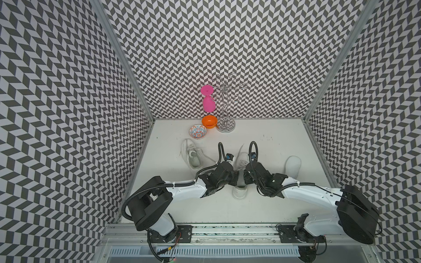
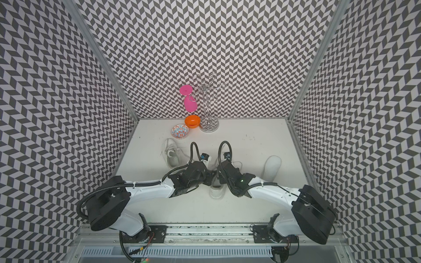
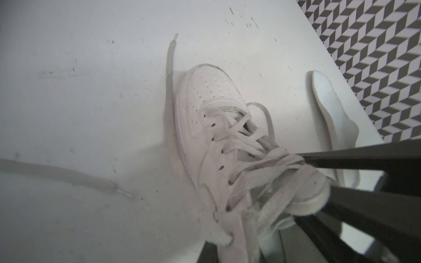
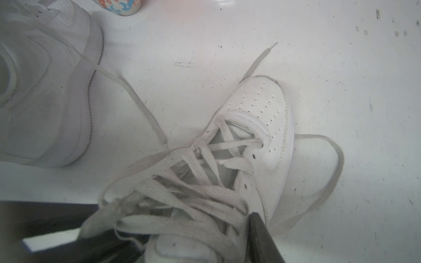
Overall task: Remove the insole from the shoe
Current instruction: Untie the shoelace on the shoe.
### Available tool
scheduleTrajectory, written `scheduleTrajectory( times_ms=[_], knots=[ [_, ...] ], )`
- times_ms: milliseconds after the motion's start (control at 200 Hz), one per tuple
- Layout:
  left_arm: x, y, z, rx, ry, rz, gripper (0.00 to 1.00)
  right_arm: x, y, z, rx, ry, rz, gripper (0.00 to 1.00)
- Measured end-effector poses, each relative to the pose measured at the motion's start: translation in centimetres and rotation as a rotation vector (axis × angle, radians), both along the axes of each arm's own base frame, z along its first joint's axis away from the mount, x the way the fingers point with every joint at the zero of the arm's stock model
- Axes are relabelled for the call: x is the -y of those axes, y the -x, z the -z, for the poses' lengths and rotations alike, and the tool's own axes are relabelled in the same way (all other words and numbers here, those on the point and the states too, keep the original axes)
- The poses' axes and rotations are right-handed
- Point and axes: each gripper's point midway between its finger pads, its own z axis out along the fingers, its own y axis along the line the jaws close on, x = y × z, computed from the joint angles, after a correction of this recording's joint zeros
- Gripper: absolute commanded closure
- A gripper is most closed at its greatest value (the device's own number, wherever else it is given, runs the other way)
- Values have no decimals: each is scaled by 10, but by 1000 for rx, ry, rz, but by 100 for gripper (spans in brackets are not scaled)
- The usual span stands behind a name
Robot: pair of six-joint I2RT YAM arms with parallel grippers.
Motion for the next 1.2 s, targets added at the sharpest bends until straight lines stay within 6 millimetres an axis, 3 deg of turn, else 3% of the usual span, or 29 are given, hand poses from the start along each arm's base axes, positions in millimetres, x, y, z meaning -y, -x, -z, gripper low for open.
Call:
scheduleTrajectory(
  times_ms=[325,651,926,1201],
  knots=[
    [-12,4,-1,-14,41,-28,100,3,3,0,-23,-117,-21,69],
    [-10,6,-1,-13,38,-39,100,2,10,1,-59,-82,-61,44],
    [-12,6,-1,6,7,-77,100,-8,36,-32,-76,-143,-117,45],
    [-14,3,-1,7,9,-107,100,-40,71,-58,-117,-264,-214,52]
  ],
)
